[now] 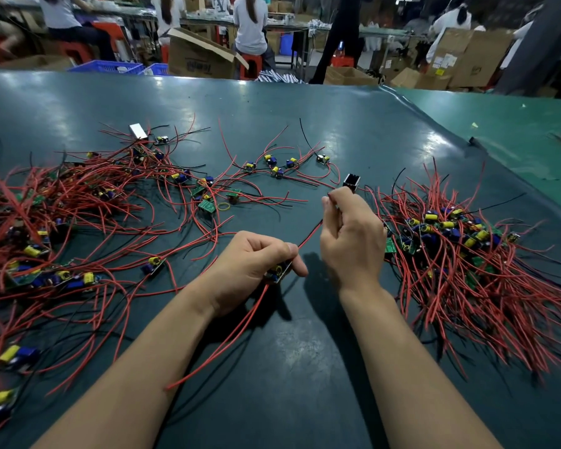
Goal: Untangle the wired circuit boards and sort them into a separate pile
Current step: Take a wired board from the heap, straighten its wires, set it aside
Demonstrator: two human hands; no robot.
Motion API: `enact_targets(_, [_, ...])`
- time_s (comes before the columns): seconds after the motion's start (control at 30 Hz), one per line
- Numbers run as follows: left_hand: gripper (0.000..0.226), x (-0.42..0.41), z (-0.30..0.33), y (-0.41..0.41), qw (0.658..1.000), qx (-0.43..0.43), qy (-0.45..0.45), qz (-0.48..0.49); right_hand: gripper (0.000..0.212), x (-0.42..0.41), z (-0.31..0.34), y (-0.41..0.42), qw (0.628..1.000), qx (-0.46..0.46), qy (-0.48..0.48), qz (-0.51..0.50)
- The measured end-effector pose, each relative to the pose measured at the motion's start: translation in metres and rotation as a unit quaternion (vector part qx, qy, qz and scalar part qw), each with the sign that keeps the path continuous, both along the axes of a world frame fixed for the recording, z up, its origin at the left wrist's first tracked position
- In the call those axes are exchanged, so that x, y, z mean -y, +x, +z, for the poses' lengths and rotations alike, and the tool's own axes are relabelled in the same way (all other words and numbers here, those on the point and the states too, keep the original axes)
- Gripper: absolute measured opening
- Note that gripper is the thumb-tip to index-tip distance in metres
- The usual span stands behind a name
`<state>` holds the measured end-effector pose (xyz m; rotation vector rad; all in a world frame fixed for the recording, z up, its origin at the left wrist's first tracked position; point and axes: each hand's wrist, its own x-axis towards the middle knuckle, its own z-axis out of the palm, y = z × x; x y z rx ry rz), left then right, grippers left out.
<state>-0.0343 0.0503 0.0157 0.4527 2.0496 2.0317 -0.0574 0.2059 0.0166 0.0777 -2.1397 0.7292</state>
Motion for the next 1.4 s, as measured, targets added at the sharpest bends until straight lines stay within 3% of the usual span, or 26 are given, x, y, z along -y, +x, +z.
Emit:
enact_targets(0.07, [0.033,-0.002,0.0,0.0,1.0,0.004,0.009,0.016,0.017,0.0,0.0,-0.001,0.997,0.042,-0.06,0.012])
enact_targets(0.13, [0.032,-0.004,-0.001,-0.002,0.997,0.022,0.047,0.052,0.015,0.001,0.002,-0.003,0.972,0.076,-0.218,0.052])
enact_targets(0.23, [0.035,-0.007,-0.001,-0.005,0.987,0.046,0.118,0.1,0.025,0.003,0.009,-0.002,0.858,0.194,-0.445,0.169])
enact_targets(0.33, [0.032,-0.009,0.002,-0.006,0.979,0.03,0.117,0.161,0.052,0.008,0.011,0.005,0.79,0.378,-0.391,0.283])
enact_targets(0.4, [0.028,-0.008,0.002,-0.008,0.973,0.031,0.135,0.185,0.053,0.013,0.008,0.011,0.757,0.448,-0.321,0.351])
enact_targets(0.47, [0.027,-0.005,0.003,-0.009,0.974,0.049,0.131,0.18,0.047,0.015,0.007,0.015,0.734,0.462,-0.291,0.404])
enact_targets(0.6, [0.027,-0.001,0.005,-0.011,0.975,0.074,0.151,0.144,0.028,0.015,0.01,0.017,0.732,0.44,-0.306,0.421])
enact_targets(0.77, [0.023,0.017,0.004,-0.021,0.946,-0.047,0.141,0.289,0.022,0.011,0.015,0.013,0.821,0.31,-0.347,0.331])
enact_targets(0.83, [0.024,0.023,0.004,-0.023,0.924,-0.089,0.155,0.338,0.02,0.006,0.019,0.01,0.838,0.232,-0.393,0.298])
enact_targets(0.9, [0.024,0.025,0.004,-0.024,0.91,-0.107,0.166,0.364,0.016,0.003,0.024,0.007,0.83,0.13,-0.482,0.247])
enact_targets(1.0, [0.023,0.024,0.002,-0.025,0.908,-0.116,0.14,0.377,0.02,-0.007,0.028,0.002,0.759,0.059,-0.632,0.148])
enact_targets(1.07, [0.021,0.021,0.0,-0.024,0.91,-0.129,0.083,0.386,0.029,-0.017,0.027,0.001,0.7,0.096,-0.699,0.11])
enact_targets(1.13, [0.019,0.018,0.0,-0.023,0.906,-0.133,0.038,0.399,0.028,-0.023,0.025,0.001,0.683,0.147,-0.708,0.1])
enact_targets(1.27, [0.013,0.019,-0.001,-0.017,0.878,-0.178,-0.121,0.428,0.02,-0.009,0.023,0.001,0.726,0.217,-0.639,0.135])
enact_targets(1.33, [0.013,0.022,-0.004,-0.015,0.823,-0.221,-0.275,0.446,0.02,0.0,0.021,0.002,0.753,0.238,-0.594,0.152])
enact_targets(1.4, [0.029,0.025,-0.007,-0.015,0.765,-0.198,-0.402,0.463,0.019,0.006,0.019,0.004,0.784,0.243,-0.549,0.16])
